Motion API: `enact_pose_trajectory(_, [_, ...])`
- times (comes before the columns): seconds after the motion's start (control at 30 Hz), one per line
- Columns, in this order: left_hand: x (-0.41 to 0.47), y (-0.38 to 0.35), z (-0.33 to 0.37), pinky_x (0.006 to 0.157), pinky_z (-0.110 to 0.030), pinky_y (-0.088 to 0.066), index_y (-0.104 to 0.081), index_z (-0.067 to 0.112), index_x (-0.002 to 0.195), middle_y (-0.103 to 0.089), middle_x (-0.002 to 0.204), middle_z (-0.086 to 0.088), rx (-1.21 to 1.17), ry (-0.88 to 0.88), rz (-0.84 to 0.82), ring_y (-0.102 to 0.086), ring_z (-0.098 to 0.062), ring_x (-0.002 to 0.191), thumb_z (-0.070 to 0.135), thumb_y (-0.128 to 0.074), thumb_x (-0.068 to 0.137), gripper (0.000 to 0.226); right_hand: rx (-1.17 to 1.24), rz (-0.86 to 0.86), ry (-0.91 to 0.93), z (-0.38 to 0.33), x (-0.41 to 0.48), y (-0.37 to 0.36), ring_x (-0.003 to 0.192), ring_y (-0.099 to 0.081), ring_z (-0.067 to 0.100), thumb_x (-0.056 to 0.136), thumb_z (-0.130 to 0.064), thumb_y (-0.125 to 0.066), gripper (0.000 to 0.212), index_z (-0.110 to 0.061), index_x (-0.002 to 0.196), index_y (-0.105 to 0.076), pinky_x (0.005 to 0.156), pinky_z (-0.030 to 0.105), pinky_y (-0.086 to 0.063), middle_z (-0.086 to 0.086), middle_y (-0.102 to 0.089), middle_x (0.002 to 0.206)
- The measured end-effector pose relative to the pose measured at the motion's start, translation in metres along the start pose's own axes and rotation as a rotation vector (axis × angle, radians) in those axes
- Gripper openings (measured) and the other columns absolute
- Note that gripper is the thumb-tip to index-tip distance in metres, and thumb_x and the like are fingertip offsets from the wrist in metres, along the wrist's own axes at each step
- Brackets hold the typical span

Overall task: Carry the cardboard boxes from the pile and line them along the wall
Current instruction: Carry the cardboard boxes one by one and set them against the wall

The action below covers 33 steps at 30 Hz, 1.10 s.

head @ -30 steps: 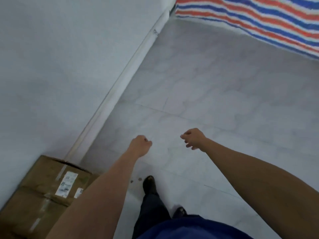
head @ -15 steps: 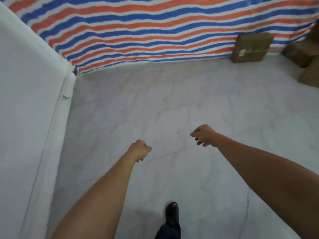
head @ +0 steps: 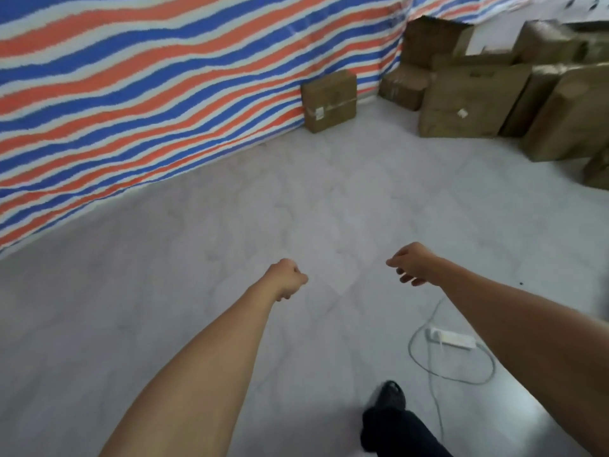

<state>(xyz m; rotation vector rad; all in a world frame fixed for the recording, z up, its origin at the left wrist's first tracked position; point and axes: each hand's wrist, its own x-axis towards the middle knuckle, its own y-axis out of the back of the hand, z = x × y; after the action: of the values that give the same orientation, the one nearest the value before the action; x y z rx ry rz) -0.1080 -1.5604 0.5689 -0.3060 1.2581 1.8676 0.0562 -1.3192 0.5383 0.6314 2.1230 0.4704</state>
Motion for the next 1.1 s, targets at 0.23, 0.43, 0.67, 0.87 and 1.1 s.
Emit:
enact_pose_trajectory(0.23, [0.132,0.034,0.144,0.063,-0.029,-0.041,-0.058,0.013,0.093,-0.061,0.086,-0.007,0.058,-0.068,-0.050,-0.054,-0.023,0.072,0.033,-0.056,0.093,0.019,0.008,0.052,-0.028,-0.051,0.126,0.139,0.066,-0.064,0.022,0.093,-0.027,-0.067,0.035,-0.004,0.118,-0.061,0.057,0.028,-0.048,0.011,-0.065,0.095])
enact_pose_trajectory(0.43, [0.225,0.088,0.216,0.065,-0.031,-0.040,-0.052,0.017,0.091,-0.055,0.086,-0.006,0.056,-0.068,-0.022,-0.050,-0.023,0.073,0.032,-0.055,0.095,0.016,-0.005,0.075,0.045,-0.123,0.222,0.213,0.066,-0.065,0.020,0.093,-0.026,-0.066,0.031,-0.005,0.115,-0.062,0.059,0.028,-0.049,0.010,-0.066,0.093])
enact_pose_trajectory(0.67, [0.391,0.158,0.267,0.071,-0.033,-0.047,-0.058,0.009,0.108,-0.063,0.105,-0.012,0.102,0.004,-0.071,-0.060,-0.025,0.084,0.035,-0.053,0.096,0.028,-0.016,0.038,0.014,-0.204,0.373,0.257,0.069,-0.066,0.021,0.092,-0.028,-0.067,0.031,-0.006,0.114,-0.062,0.060,0.029,-0.050,0.009,-0.065,0.092])
enact_pose_trajectory(0.87, [0.522,0.257,0.353,0.062,-0.028,-0.042,-0.059,0.010,0.100,-0.061,0.093,-0.009,0.121,-0.045,-0.028,-0.058,-0.025,0.080,0.030,-0.054,0.096,0.021,0.016,0.081,-0.007,-0.299,0.486,0.332,0.069,-0.065,0.023,0.093,-0.026,-0.066,0.031,-0.005,0.115,-0.063,0.059,0.028,-0.048,0.010,-0.064,0.092])
enact_pose_trajectory(1.1, [0.648,0.313,0.459,0.063,-0.026,-0.043,-0.058,0.013,0.093,-0.062,0.092,-0.012,0.098,-0.091,-0.054,-0.059,-0.024,0.077,0.028,-0.055,0.095,0.015,0.066,0.108,-0.037,-0.351,0.612,0.415,0.072,-0.065,0.024,0.093,-0.027,-0.066,0.028,-0.006,0.113,-0.064,0.064,0.032,-0.050,0.010,-0.064,0.092])
